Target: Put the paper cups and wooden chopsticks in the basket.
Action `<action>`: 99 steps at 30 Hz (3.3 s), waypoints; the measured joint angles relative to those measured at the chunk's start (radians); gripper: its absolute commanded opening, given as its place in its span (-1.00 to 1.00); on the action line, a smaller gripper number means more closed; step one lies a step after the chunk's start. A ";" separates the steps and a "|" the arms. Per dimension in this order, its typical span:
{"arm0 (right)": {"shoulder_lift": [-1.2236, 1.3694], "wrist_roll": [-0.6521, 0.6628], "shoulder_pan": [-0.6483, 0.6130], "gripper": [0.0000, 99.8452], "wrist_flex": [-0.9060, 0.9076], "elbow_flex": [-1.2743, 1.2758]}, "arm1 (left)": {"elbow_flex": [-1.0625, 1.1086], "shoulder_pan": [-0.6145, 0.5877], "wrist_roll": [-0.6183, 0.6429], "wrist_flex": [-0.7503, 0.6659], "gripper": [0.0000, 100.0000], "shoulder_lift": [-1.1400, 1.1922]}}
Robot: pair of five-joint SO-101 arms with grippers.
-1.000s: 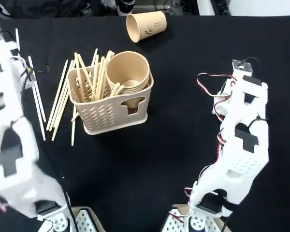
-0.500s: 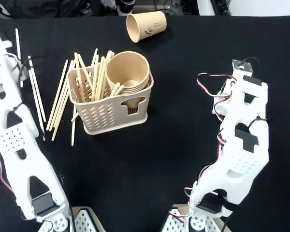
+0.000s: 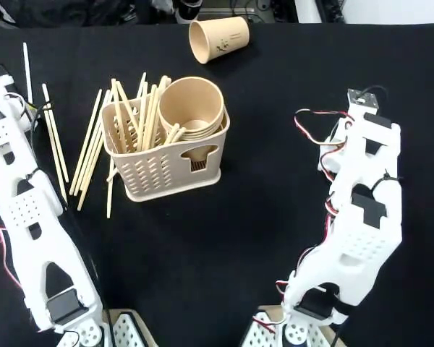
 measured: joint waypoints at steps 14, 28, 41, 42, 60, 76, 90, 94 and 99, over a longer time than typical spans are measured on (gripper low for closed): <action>0.000 0.000 0.000 -0.98 0.000 0.000 | -0.032 0.003 0.037 0.107 -0.57 -0.008; 0.000 0.000 0.000 -0.98 0.000 0.000 | 0.025 0.037 0.081 0.129 -0.94 0.057; 0.000 0.000 0.000 -0.98 0.000 0.000 | 0.074 0.038 0.077 0.453 -0.94 -0.063; 0.000 0.000 0.000 -0.98 0.000 0.000 | 0.118 0.040 0.077 0.453 -0.94 -0.081; 0.000 0.000 0.000 -0.98 0.000 0.000 | 1.398 0.035 -0.006 0.287 -0.57 -0.844; 0.000 0.000 0.000 -0.98 0.000 0.000 | 1.238 0.026 0.044 0.213 -0.29 -0.977; 0.000 0.000 0.000 -0.98 0.000 0.000 | 0.689 -0.029 0.224 0.180 -0.47 -0.394; 0.000 0.000 0.000 -0.98 0.000 0.000 | 0.411 -0.031 0.226 0.333 -0.91 -0.245; 0.000 0.000 0.000 -0.98 0.000 0.000 | 0.091 -0.015 0.226 0.456 -0.91 -0.107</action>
